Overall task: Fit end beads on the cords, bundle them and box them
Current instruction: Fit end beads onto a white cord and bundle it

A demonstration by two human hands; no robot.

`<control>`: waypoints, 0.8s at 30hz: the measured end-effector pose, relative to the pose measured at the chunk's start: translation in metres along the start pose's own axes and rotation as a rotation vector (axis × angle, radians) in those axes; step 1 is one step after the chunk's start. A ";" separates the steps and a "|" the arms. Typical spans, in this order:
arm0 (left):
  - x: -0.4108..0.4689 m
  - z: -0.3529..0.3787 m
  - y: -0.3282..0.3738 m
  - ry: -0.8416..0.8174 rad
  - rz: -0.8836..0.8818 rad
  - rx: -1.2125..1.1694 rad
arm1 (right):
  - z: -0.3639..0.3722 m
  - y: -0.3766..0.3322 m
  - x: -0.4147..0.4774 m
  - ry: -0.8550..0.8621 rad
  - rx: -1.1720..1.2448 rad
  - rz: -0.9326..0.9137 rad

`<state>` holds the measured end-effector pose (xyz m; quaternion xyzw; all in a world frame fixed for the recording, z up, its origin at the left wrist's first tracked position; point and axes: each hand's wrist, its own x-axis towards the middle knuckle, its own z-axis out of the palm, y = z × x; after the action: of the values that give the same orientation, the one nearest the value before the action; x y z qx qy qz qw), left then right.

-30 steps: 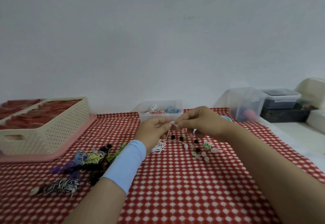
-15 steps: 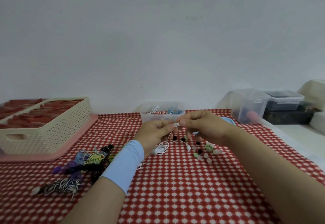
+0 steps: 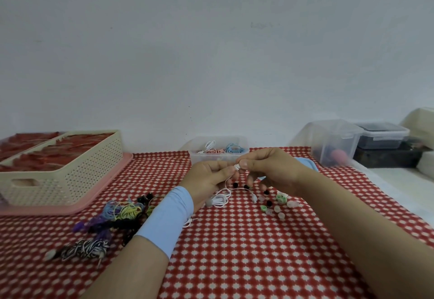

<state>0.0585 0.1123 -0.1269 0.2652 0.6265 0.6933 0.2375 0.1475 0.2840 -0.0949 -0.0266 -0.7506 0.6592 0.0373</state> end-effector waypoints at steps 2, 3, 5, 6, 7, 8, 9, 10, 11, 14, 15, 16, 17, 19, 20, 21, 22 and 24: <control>0.000 -0.001 -0.001 0.001 0.008 0.018 | 0.000 0.000 -0.001 0.001 -0.001 0.002; 0.001 -0.001 -0.002 0.006 0.011 0.034 | 0.000 -0.001 -0.001 0.001 -0.006 0.003; 0.000 -0.002 -0.003 0.016 0.013 0.064 | 0.001 -0.001 -0.002 0.006 -0.029 0.004; 0.000 -0.002 -0.003 0.020 0.011 0.068 | 0.001 0.000 -0.002 0.014 -0.034 0.006; 0.000 -0.002 -0.002 0.028 0.008 0.067 | 0.002 0.000 -0.001 0.024 -0.029 0.008; 0.000 -0.002 -0.002 0.039 0.007 0.061 | 0.002 0.000 -0.001 0.034 -0.021 0.008; 0.001 -0.001 -0.001 0.047 0.010 0.054 | 0.002 -0.001 0.000 0.042 -0.018 0.007; 0.001 -0.001 0.000 0.055 0.011 0.048 | 0.001 -0.001 0.000 0.047 -0.022 0.005; 0.002 0.000 0.000 0.061 0.011 0.046 | 0.001 -0.001 0.000 0.049 -0.029 0.002; 0.001 0.001 0.001 0.072 0.013 0.055 | -0.001 -0.003 -0.001 0.060 -0.058 -0.007; 0.002 0.001 0.000 0.077 0.010 0.061 | -0.002 -0.004 -0.002 0.062 -0.077 -0.009; 0.002 0.000 0.000 0.079 0.004 0.066 | -0.002 -0.005 -0.002 0.064 -0.109 -0.019; 0.002 0.000 -0.001 0.082 -0.002 0.071 | -0.003 -0.005 -0.003 0.068 -0.152 -0.037; 0.002 0.000 -0.001 0.086 -0.017 0.076 | -0.002 -0.005 -0.003 0.082 -0.232 -0.096; 0.002 0.001 -0.001 0.087 -0.025 0.076 | -0.002 -0.004 -0.003 0.097 -0.258 -0.129; 0.002 0.001 0.000 0.084 -0.033 0.073 | -0.001 -0.003 -0.001 0.116 -0.283 -0.157; 0.002 0.001 0.000 0.081 -0.043 0.064 | -0.001 -0.002 0.000 0.135 -0.314 -0.180; 0.002 0.001 0.001 0.075 -0.065 0.031 | 0.000 -0.001 0.002 0.162 -0.376 -0.210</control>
<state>0.0581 0.1145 -0.1256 0.2223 0.6539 0.6849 0.2321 0.1453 0.2845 -0.0937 -0.0075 -0.8535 0.4958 0.1601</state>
